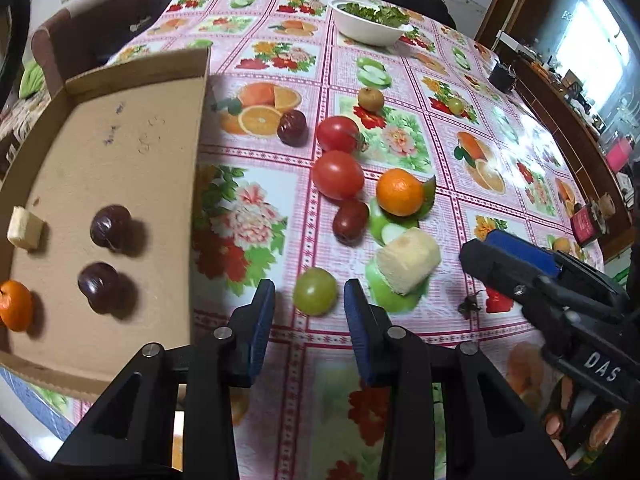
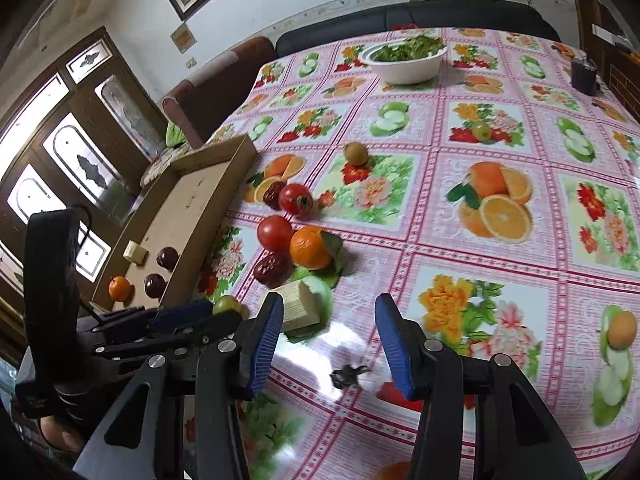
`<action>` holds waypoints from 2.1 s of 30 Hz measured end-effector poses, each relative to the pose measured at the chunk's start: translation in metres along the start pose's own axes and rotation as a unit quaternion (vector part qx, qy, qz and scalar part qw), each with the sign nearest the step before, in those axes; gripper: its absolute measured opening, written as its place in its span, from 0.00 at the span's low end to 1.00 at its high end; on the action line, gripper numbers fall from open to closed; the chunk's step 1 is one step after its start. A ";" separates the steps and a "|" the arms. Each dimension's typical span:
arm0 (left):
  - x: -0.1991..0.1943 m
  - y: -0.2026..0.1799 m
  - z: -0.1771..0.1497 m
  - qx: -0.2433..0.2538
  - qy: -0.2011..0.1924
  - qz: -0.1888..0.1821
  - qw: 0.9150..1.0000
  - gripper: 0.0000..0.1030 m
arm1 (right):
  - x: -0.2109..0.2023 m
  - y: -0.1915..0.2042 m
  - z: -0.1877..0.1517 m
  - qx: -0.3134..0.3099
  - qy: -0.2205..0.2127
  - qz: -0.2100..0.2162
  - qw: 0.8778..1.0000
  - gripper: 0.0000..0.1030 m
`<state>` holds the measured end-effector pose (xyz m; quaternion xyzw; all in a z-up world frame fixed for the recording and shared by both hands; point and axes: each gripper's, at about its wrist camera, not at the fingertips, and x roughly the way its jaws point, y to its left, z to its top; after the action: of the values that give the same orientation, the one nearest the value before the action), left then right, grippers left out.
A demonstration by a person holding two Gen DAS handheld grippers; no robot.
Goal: Organize fruits
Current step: 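Withdraw both open tools from the box toward the loose fruits, then grasp a green grape with the left tool while the right tool grasps a pale cube, then carry the grape with the left tool while the right tool carries the cube into the box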
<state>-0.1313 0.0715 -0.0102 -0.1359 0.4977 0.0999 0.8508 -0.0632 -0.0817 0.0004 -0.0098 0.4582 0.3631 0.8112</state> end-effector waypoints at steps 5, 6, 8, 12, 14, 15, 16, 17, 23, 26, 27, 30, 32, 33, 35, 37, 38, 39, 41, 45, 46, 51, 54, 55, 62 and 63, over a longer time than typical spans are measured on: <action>-0.004 0.008 -0.002 0.013 -0.012 -0.017 1.000 0.21 | 0.016 0.014 0.001 -0.016 0.016 0.004 1.000 0.49; -0.005 0.008 -0.004 0.017 -0.012 -0.021 1.000 0.20 | 0.020 0.016 0.001 -0.021 0.020 0.003 1.000 0.49; -0.006 0.007 -0.005 0.025 -0.009 -0.026 0.999 0.17 | 0.031 0.023 0.002 -0.030 0.028 0.001 0.999 0.49; -0.007 0.003 -0.006 0.032 -0.011 -0.022 0.999 0.16 | 0.049 0.030 -0.001 -0.052 0.038 -0.020 0.998 0.46; -0.008 0.003 -0.006 0.028 -0.011 -0.023 0.999 0.16 | 0.046 0.032 -0.001 -0.052 0.037 -0.014 0.998 0.35; -0.009 0.003 -0.006 0.027 -0.012 -0.025 0.999 0.16 | 0.043 0.031 -0.001 -0.050 0.034 -0.013 0.998 0.35; -0.009 0.003 -0.006 0.025 -0.012 -0.030 0.999 0.16 | 0.037 0.029 -0.002 -0.049 0.026 -0.020 0.998 0.35; -0.010 0.003 -0.006 0.023 -0.012 -0.034 0.999 0.16 | 0.031 0.027 -0.003 -0.047 0.020 -0.024 0.998 0.35; -0.024 -0.004 -0.006 0.018 -0.023 -0.064 0.998 0.16 | -0.006 0.005 -0.003 -0.011 -0.014 -0.026 1.000 0.35; -0.034 -0.008 -0.005 0.019 -0.034 -0.064 0.997 0.16 | -0.022 -0.003 -0.002 0.000 -0.030 -0.026 0.999 0.35; -0.037 -0.008 -0.004 0.019 -0.038 -0.064 0.997 0.16 | -0.026 -0.004 -0.001 0.002 -0.034 -0.026 0.999 0.35; -0.046 -0.007 -0.002 0.017 -0.047 -0.056 0.997 0.16 | -0.036 -0.005 0.000 0.005 -0.046 -0.022 0.999 0.35; -0.051 -0.006 -0.002 0.017 -0.052 -0.051 0.997 0.16 | -0.040 -0.005 0.001 0.007 -0.050 -0.016 0.999 0.35; -0.054 -0.005 -0.001 0.015 -0.056 -0.047 0.997 0.16 | -0.040 -0.005 0.001 0.007 -0.051 -0.014 0.999 0.35; -0.059 -0.002 0.000 0.012 -0.062 -0.043 0.997 0.16 | -0.041 -0.002 0.002 0.005 -0.053 -0.011 0.999 0.35; -0.063 0.003 0.003 0.007 -0.069 -0.035 0.997 0.16 | -0.041 0.000 0.001 0.006 -0.053 -0.004 0.999 0.35; -0.066 0.007 0.004 0.004 -0.073 -0.030 0.997 0.16 | -0.040 0.002 0.002 0.004 -0.053 -0.003 0.999 0.35; -0.067 0.010 0.005 0.001 -0.075 -0.027 0.997 0.16 | -0.040 0.004 0.002 0.002 -0.053 -0.002 0.999 0.35; -0.070 0.017 0.006 -0.005 -0.079 -0.020 0.997 0.16 | -0.039 0.008 0.004 -0.001 -0.053 0.002 0.999 0.35; -0.074 0.031 0.008 -0.017 -0.086 -0.006 0.996 0.16 | -0.036 0.019 0.007 -0.011 -0.054 0.011 0.998 0.35; -0.074 0.035 0.009 -0.020 -0.088 -0.004 0.996 0.16 | -0.034 0.023 0.009 -0.014 -0.053 0.014 0.998 0.35; -0.078 0.057 0.012 -0.044 -0.095 0.011 0.994 0.16 | -0.027 0.041 0.014 -0.031 -0.048 0.024 0.998 0.35; -0.079 0.067 0.013 -0.053 -0.097 0.016 0.994 0.16 | -0.023 0.052 0.016 -0.041 -0.045 0.028 0.998 0.35; -0.079 0.070 0.013 -0.057 -0.098 0.018 0.993 0.16 | -0.021 0.055 0.016 -0.044 -0.044 0.030 0.998 0.35; -0.082 0.092 0.013 -0.075 -0.104 0.023 0.991 0.16 | -0.013 0.075 0.021 -0.060 -0.036 0.042 0.997 0.34; -0.082 0.094 0.014 -0.077 -0.105 0.024 0.991 0.16 | -0.012 0.078 0.022 -0.063 -0.035 0.044 0.996 0.34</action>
<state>-0.1883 0.1624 0.0554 -0.1776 0.3995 0.1721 0.8828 -0.0975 -0.0231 0.0471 -0.0278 0.4056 0.4265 0.8080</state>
